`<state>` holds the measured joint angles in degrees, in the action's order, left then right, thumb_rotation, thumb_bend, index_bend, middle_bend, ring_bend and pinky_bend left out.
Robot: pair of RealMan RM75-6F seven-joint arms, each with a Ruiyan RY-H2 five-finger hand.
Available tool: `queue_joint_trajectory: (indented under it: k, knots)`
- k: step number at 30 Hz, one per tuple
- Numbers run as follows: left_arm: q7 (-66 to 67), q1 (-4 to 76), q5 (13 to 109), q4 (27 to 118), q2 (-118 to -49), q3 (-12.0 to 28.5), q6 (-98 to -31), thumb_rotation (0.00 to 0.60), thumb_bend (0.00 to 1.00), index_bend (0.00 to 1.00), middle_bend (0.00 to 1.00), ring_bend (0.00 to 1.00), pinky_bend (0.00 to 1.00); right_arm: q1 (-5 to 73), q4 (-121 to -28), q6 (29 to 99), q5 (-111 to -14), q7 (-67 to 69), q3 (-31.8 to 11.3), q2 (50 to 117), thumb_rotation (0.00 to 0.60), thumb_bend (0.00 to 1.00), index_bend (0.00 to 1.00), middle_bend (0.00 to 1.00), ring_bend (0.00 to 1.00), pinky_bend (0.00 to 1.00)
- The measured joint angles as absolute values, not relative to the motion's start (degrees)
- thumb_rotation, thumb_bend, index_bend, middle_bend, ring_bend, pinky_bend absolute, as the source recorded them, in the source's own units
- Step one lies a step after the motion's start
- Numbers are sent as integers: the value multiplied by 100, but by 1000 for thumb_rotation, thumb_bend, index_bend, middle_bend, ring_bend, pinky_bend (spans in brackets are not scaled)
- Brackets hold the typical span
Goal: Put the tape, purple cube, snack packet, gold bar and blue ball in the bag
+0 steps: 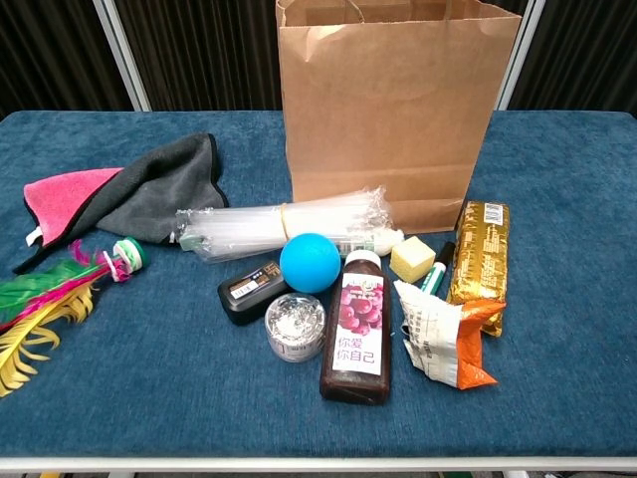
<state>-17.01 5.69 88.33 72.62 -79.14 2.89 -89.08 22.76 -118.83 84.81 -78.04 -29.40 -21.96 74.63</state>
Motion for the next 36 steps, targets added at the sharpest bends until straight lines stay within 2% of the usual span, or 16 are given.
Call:
queue_joint_trajectory:
  k: [3, 6, 10, 16, 18, 20, 23, 28, 36]
  knots:
    - [-1703, 606, 8812, 7263, -7894, 317, -8860, 600, 219, 223, 256, 167, 252, 2804, -11760, 8216, -7330, -3190, -2601, 7610, 600, 206, 449, 486, 355, 295]
    - [-1682, 628, 8785, 7272, -7868, 335, -8816, 600, 219, 223, 256, 167, 252, 3368, -11458, 7934, -6859, -3478, -2794, 7910, 600, 199, 449, 486, 355, 296]
    - [-1607, 647, 8763, 7338, -7798, 346, -8779, 600, 219, 223, 256, 167, 252, 3975, -11038, 7658, -6323, -3906, -2842, 8457, 600, 194, 449, 485, 355, 301]
    - [-1586, 660, 8732, 7380, -7751, 372, -8770, 600, 219, 223, 256, 167, 252, 4473, -10418, 7529, -5982, -4076, -2851, 8988, 600, 174, 448, 471, 351, 302]
    - [-1597, 653, 8720, 7376, -7748, 373, -8772, 600, 219, 223, 256, 167, 252, 4549, -10306, 7507, -5906, -4072, -2839, 9062, 600, 126, 398, 432, 311, 301]
    - [-1612, 651, 8706, 7366, -7746, 373, -8762, 600, 219, 223, 256, 167, 252, 4570, -10280, 7458, -5897, -4004, -2813, 9052, 600, 38, 269, 332, 202, 268]
    - [-1612, 656, 8715, 7348, -7741, 369, -8757, 600, 218, 223, 256, 167, 252, 4566, -10309, 7351, -5894, -3773, -2795, 8955, 600, 0, 158, 212, 85, 215]
    - [-1609, 660, 8728, 7342, -7755, 366, -8769, 600, 219, 223, 256, 167, 252, 4527, -10331, 7290, -6063, -3332, -2737, 8736, 600, 0, 99, 129, 4, 154]
    - [-1582, 653, 8725, 7357, -7748, 358, -8774, 600, 218, 223, 256, 167, 253, 4475, -10504, 7529, -6327, -3193, -2715, 8559, 600, 0, 98, 130, 5, 148]
